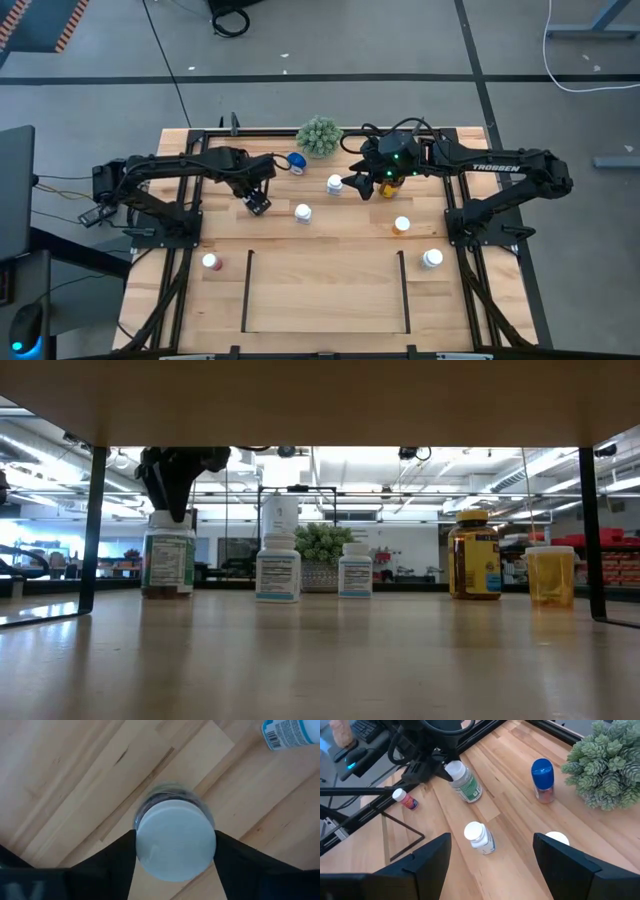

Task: Pick and place medicine bottles onto shelf by color
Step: Put the green pill bottle on the shelf

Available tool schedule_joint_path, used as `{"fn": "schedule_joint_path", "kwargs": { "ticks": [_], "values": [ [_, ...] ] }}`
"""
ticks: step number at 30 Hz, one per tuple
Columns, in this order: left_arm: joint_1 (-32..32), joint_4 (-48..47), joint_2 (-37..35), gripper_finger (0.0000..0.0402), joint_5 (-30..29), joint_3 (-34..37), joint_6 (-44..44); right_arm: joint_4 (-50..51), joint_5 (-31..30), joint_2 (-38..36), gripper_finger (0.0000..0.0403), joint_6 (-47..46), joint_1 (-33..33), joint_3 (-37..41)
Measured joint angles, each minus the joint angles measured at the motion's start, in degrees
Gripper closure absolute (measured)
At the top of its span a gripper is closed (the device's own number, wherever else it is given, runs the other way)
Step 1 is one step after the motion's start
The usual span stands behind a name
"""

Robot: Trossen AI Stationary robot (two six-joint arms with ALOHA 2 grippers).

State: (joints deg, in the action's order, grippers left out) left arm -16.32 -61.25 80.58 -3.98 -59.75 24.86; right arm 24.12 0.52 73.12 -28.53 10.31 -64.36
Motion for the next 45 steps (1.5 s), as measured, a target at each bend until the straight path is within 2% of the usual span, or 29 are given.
{"fn": "schedule_joint_path", "kwargs": {
  "ticks": [4, 7, 13, 19, 22, 26, 30, 36, 39, 42, 45],
  "values": [
    [0.0, -0.5, 0.0, 0.0171, 2.9, -0.2, 1.0, 0.0, 1.1, -0.2, 0.0114, -0.5, 0.0, 0.0],
    [0.2, -4.9, 0.2, 0.0171, 5.6, -2.8, 1.5, 0.3, 1.5, -1.1, 0.0114, -2.2, 0.0, 0.0],
    [2.8, -12.7, 0.1, 0.0171, 5.1, -17.5, 1.5, 4.8, 1.4, -2.8, 0.0114, -2.1, 0.0, 0.0],
    [8.0, -16.3, 0.0, 0.0171, 3.9, -34.4, 3.4, 12.6, 1.7, -3.1, 0.0114, -2.9, 0.0, 0.0],
    [11.6, -18.0, 0.0, 0.0171, 3.7, -40.5, 4.8, 14.5, 2.8, -3.1, 0.0114, -2.9, 0.0, 0.0],
    [17.7, -19.7, 0.0, 0.0171, 3.7, -44.6, 6.4, 14.4, 3.9, -3.1, 0.0114, -2.8, 0.0, 0.0],
    [24.6, -19.3, 0.4, 0.0171, 3.6, -45.4, 8.9, 14.6, 5.1, -3.1, 0.0114, -1.9, 0.0, 0.0],
    [33.5, -19.3, 5.1, 0.0171, 2.9, -47.6, 12.5, 15.6, 7.7, -3.1, 0.0114, -1.1, 0.0, 0.0],
    [36.1, -21.8, 9.6, 0.0171, -0.2, -53.5, 13.6, 16.2, 9.0, -3.1, 0.0114, 0.0, 0.0, 0.0],
    [37.3, -28.5, 15.2, 0.0171, -2.1, -61.7, 13.8, 16.6, 10.2, -3.1, 0.0114, 0.9, 0.0, 0.0],
    [37.7, -27.9, 19.4, 0.0171, -1.8, -66.6, 13.7, 16.7, 11.4, -3.1, 0.0114, 1.7, 0.0, 0.0]
  ]
}}
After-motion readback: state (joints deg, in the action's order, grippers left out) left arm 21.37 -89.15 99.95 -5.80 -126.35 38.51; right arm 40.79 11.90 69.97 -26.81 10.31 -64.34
